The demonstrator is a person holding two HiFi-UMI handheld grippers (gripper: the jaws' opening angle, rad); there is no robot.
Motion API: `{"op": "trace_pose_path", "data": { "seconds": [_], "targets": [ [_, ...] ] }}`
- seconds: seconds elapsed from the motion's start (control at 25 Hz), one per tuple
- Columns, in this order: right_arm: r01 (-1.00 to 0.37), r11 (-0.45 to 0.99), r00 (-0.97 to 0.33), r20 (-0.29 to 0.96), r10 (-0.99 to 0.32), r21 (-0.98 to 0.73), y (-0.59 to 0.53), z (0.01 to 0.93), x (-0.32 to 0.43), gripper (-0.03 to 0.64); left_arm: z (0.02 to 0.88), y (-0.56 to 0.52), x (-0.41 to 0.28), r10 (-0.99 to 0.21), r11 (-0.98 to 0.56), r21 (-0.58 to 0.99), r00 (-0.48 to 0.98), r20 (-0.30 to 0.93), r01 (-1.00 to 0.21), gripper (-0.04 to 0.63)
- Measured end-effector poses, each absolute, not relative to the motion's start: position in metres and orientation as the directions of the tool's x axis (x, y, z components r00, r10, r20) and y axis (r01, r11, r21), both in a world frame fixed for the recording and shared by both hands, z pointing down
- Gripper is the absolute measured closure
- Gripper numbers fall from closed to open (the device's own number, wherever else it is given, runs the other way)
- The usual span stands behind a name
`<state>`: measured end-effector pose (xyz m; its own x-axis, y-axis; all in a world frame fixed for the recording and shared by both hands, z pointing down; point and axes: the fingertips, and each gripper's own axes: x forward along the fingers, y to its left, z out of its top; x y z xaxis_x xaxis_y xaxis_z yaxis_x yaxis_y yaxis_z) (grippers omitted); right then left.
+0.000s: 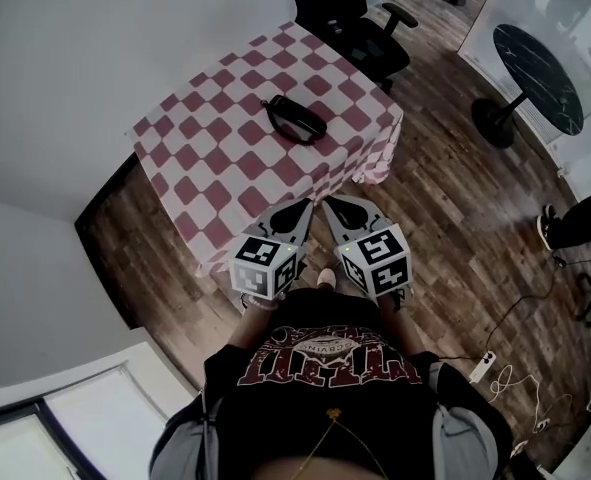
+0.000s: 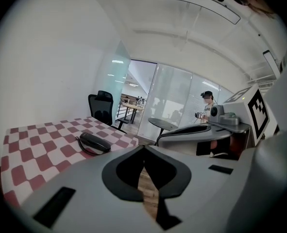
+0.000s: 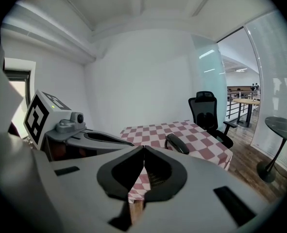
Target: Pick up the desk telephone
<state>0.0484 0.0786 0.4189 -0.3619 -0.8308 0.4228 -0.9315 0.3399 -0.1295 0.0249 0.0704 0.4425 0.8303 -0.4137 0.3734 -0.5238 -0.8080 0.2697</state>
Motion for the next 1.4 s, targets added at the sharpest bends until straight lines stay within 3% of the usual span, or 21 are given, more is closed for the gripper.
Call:
{"op": "trace_pose_path", "data": {
  "seconds": [0.56,1.4],
  "targets": [
    [-0.903,0.403,-0.424,0.452,-0.785,-0.149,0.046,0.438,0.053,0.598,0.455,0.040,0.030,-0.459,-0.764,0.289,0.800,0.387,-0.577,0.588],
    [-0.940,0.315,-0.337,0.468,-0.817,-0.129,-0.073,0.440,0.061,0.598,0.459,-0.078,0.044,-0.348,-0.828,0.303,0.856,0.382,-0.472,0.588]
  ]
}}
